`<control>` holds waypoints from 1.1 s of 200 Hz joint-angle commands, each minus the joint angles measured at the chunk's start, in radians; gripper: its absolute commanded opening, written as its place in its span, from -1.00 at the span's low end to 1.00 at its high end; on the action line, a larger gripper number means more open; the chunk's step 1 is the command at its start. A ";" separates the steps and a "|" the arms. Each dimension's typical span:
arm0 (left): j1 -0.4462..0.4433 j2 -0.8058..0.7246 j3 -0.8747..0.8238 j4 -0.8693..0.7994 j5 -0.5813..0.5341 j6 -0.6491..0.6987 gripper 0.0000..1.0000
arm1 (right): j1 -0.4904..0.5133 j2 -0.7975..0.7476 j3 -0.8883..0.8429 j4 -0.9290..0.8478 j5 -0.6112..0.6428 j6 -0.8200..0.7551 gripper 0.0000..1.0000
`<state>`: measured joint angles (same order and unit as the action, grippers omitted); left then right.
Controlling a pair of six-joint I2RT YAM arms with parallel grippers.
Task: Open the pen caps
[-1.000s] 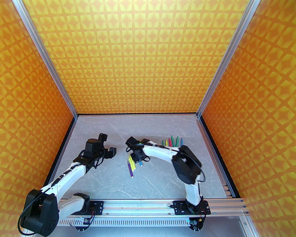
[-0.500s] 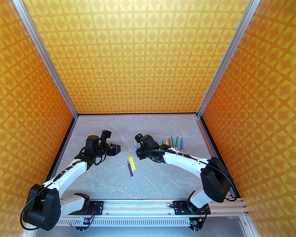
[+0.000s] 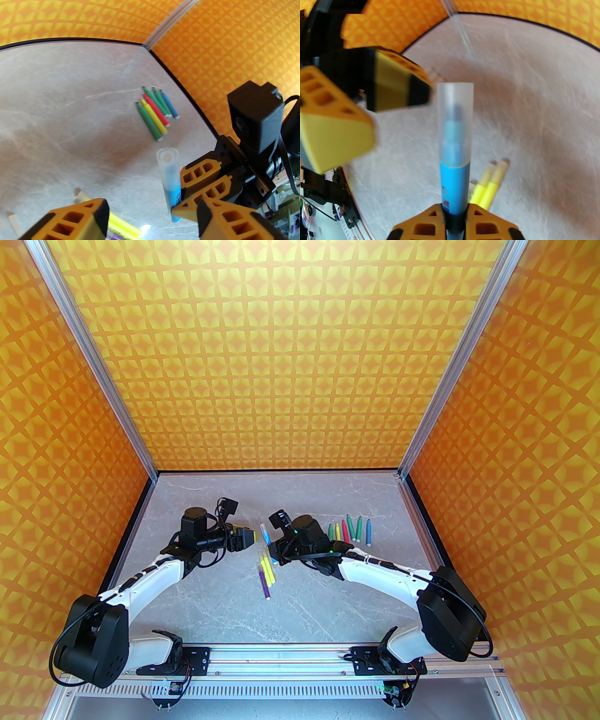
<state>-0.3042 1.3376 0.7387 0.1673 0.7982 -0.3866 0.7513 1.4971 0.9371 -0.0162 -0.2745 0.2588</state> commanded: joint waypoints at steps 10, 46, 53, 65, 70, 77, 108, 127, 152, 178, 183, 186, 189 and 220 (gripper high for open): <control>-0.022 0.020 0.039 0.069 0.065 -0.047 0.26 | 0.005 -0.018 -0.008 0.050 -0.072 -0.024 -1.00; -0.032 0.028 0.043 0.102 0.081 -0.071 0.22 | 0.018 -0.007 0.011 0.033 -0.086 -0.044 -1.00; -0.034 0.029 0.044 0.106 0.082 -0.073 0.19 | 0.020 -0.004 0.014 0.032 -0.089 -0.047 -1.00; -0.035 0.032 0.045 0.111 0.085 -0.077 0.14 | 0.026 0.001 0.018 0.025 -0.090 -0.052 -1.00; -0.035 0.034 0.047 0.112 0.086 -0.079 0.12 | 0.027 0.001 0.019 0.023 -0.090 -0.054 -1.00; -0.036 0.037 0.047 0.114 0.088 -0.082 0.08 | 0.030 0.002 0.020 0.021 -0.088 -0.058 -1.00; -0.038 0.047 0.052 0.118 0.096 -0.087 -0.04 | 0.037 0.001 0.020 0.018 -0.075 -0.065 -1.00; -0.041 0.050 0.053 0.117 0.100 -0.087 -0.13 | 0.037 -0.005 0.017 0.019 -0.066 -0.068 -1.00; -0.040 0.053 0.054 0.117 0.101 -0.087 -0.25 | 0.038 -0.008 0.014 0.017 -0.054 -0.072 -1.00; -0.041 0.057 0.058 0.116 0.104 -0.090 -0.41 | 0.038 -0.013 0.011 0.017 -0.040 -0.075 -1.00; -0.041 0.058 0.059 0.115 0.104 -0.090 -0.43 | 0.039 -0.015 0.010 0.018 -0.038 -0.074 -1.00; -0.041 0.058 0.060 0.116 0.105 -0.091 -0.43 | 0.039 -0.015 0.009 0.020 -0.034 -0.074 -1.00; -0.041 0.059 0.060 0.114 0.106 -0.091 -0.44 | 0.039 -0.016 0.008 0.020 -0.033 -0.074 -1.00; -0.041 0.060 0.065 0.117 0.109 -0.099 -0.63 | 0.038 -0.021 -0.005 0.045 -0.018 -0.070 -0.86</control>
<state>-0.3378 1.3834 0.7704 0.2672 0.8761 -0.4725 0.7856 1.4967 0.9367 -0.0017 -0.3325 0.1997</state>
